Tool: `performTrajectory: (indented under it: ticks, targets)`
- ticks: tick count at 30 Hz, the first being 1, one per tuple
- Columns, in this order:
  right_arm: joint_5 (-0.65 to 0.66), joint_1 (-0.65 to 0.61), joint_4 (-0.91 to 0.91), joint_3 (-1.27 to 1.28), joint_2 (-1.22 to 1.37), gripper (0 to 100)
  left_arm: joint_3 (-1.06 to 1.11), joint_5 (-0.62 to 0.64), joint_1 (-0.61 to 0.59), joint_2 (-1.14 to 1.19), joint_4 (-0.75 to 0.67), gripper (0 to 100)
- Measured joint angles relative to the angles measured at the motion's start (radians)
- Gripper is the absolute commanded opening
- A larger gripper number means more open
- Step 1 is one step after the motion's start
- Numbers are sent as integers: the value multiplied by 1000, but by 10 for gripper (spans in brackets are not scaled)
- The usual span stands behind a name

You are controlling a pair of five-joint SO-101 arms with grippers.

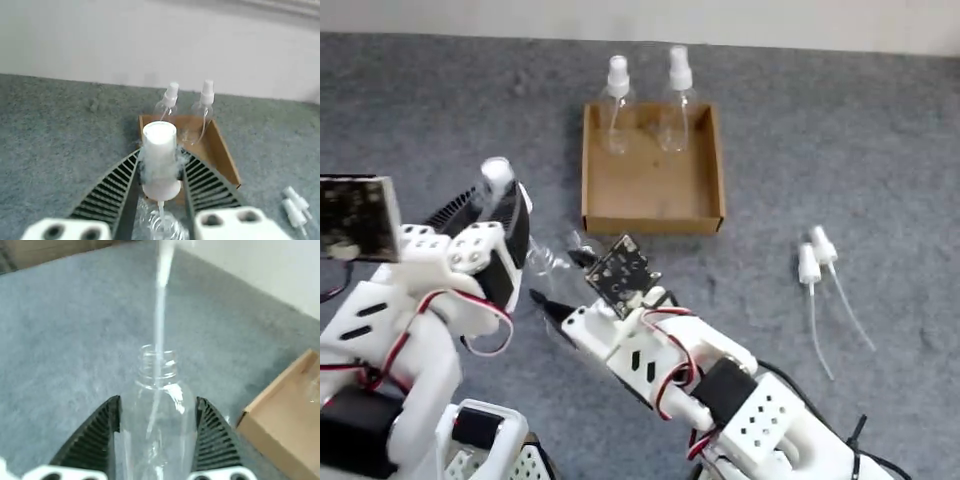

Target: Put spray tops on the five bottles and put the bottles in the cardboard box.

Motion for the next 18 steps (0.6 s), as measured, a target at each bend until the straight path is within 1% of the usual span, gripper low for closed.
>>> performTrajectory:
  ticks: [5, 8, 12, 15, 18]
  targets:
    - [-2, 12, -18, 0, 0, 4, 68, -46, 0, 2, 0, 4]
    - [-2, 9, -66, 0, 0, 4, 110, -86, 0, 2, 0, 4]
    - [0, 9, -143, 2, 2, 4, 158, -98, 8, 2, 0, 4]
    - [0, 9, -155, 2, 2, 4, 163, -112, 8, 0, 0, 4]
    - [-2, 9, -157, 2, 2, 4, 163, -152, 8, 0, 0, 4]
